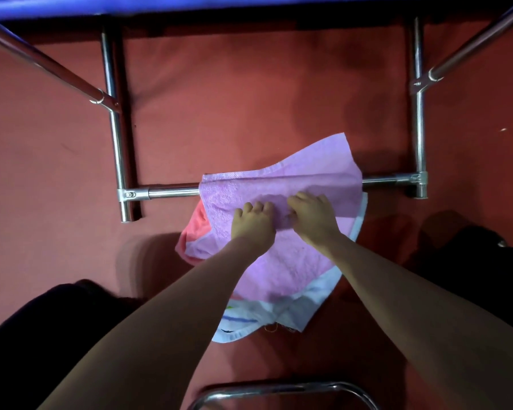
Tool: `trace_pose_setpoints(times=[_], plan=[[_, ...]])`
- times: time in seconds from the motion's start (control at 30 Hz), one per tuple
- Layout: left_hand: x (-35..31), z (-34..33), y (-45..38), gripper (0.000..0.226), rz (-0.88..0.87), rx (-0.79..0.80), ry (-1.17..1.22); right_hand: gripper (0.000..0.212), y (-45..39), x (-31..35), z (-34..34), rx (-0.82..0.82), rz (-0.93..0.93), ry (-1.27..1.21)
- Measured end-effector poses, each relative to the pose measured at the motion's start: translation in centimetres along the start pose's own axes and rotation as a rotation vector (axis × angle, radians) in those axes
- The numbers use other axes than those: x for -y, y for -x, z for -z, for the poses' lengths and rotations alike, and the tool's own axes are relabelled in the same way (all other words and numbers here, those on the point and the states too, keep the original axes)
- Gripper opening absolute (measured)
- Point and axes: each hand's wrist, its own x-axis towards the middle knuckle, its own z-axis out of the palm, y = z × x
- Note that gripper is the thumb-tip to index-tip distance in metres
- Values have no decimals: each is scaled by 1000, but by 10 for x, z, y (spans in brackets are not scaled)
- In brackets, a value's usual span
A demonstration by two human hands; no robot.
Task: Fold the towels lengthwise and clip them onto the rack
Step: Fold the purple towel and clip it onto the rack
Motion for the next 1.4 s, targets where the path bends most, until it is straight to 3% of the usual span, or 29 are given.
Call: trace_pose_setpoints(times=[0.3, 0.47, 0.7, 0.8, 1.0, 1.1, 1.17, 1.27, 1.33, 1.4], plan=[[-14, 57, 50, 30, 4, -218, 286, 15, 25, 31, 78, -361, 48, -367], [-17, 105, 105, 22, 82, -431, 396, 7, 52, 71, 142, -447, 75, -490], [-26, 162, 180, 23, 186, -611, 514, 14, 94, 122, 230, -700, 230, -286], [-32, 192, 217, 12, 109, -731, 573, 23, 120, 144, 266, -767, 224, -271], [-48, 255, 294, 18, -81, -952, 638, 10, 166, 171, 333, -936, 193, -253], [-57, 282, 330, 12, -183, -975, 612, 8, 183, 182, 358, -960, 162, -372], [-62, 297, 351, 25, -252, -1016, 531, 7, 195, 192, 375, -974, 143, -478], [-66, 317, 378, 39, -348, -1088, 235, 7, 210, 212, 404, -990, 159, -625], [-68, 330, 392, 32, -330, -1160, 2, 12, 217, 225, 424, -1021, 182, -710], [-70, 339, 402, 43, -261, -1248, -134, 15, 224, 236, 443, -1016, 207, -812]])
